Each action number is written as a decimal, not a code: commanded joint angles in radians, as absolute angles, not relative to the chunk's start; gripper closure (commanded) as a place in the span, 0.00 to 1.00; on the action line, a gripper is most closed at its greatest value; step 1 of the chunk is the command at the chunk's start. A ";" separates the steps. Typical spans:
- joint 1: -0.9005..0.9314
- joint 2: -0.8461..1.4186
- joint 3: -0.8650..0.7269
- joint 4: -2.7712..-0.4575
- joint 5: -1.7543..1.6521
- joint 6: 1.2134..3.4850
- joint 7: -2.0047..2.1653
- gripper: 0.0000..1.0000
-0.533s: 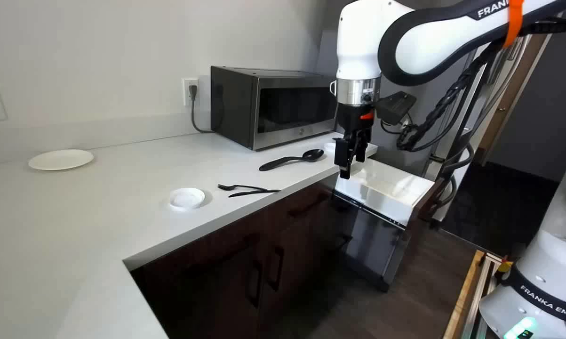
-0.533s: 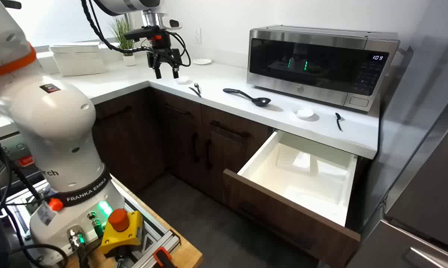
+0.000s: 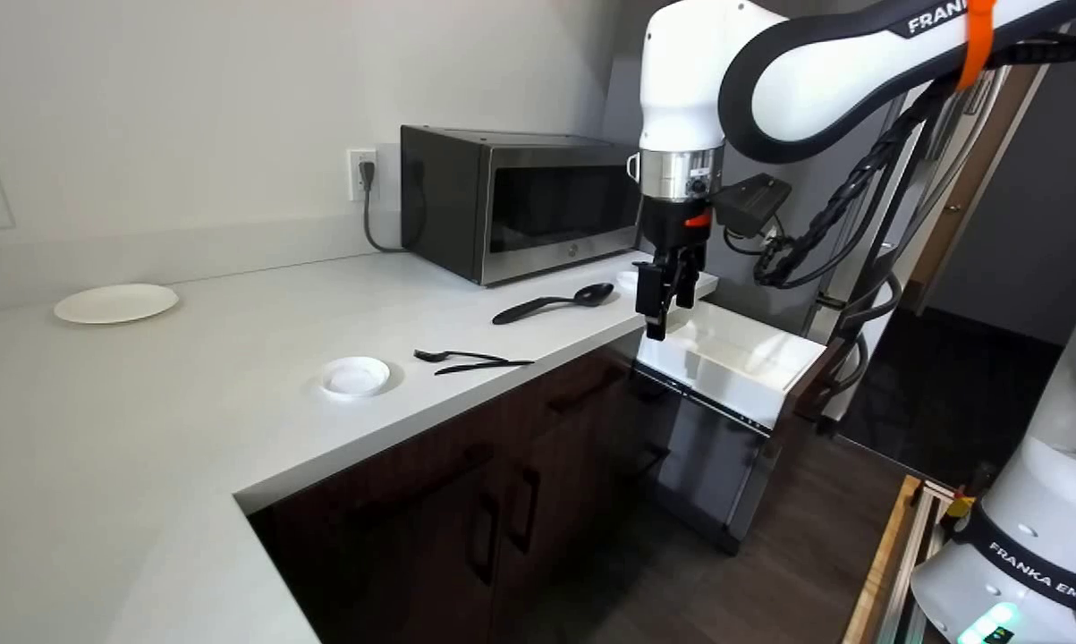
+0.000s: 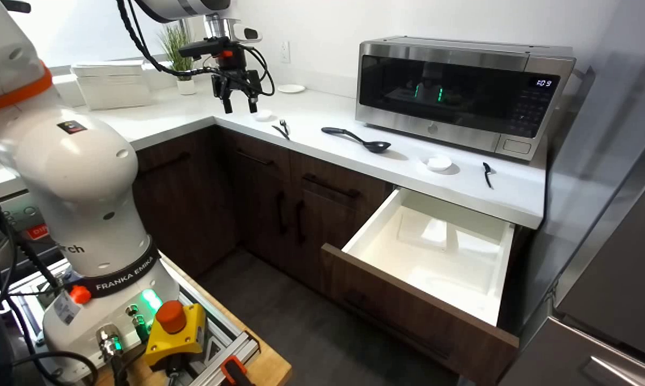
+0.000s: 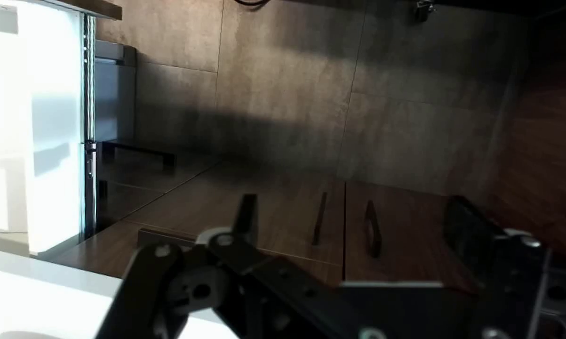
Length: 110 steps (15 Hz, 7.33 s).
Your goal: Place the white lid on the right in the open drawer.
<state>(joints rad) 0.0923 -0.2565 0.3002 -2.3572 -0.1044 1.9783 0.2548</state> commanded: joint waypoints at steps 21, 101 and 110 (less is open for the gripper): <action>-0.013 0.424 -0.019 -1.570 -0.282 2.035 0.207 0.00; -0.318 0.783 -0.037 -1.245 0.067 2.216 -0.289 0.23; -0.309 0.830 -0.061 -1.219 0.048 2.226 -0.260 0.42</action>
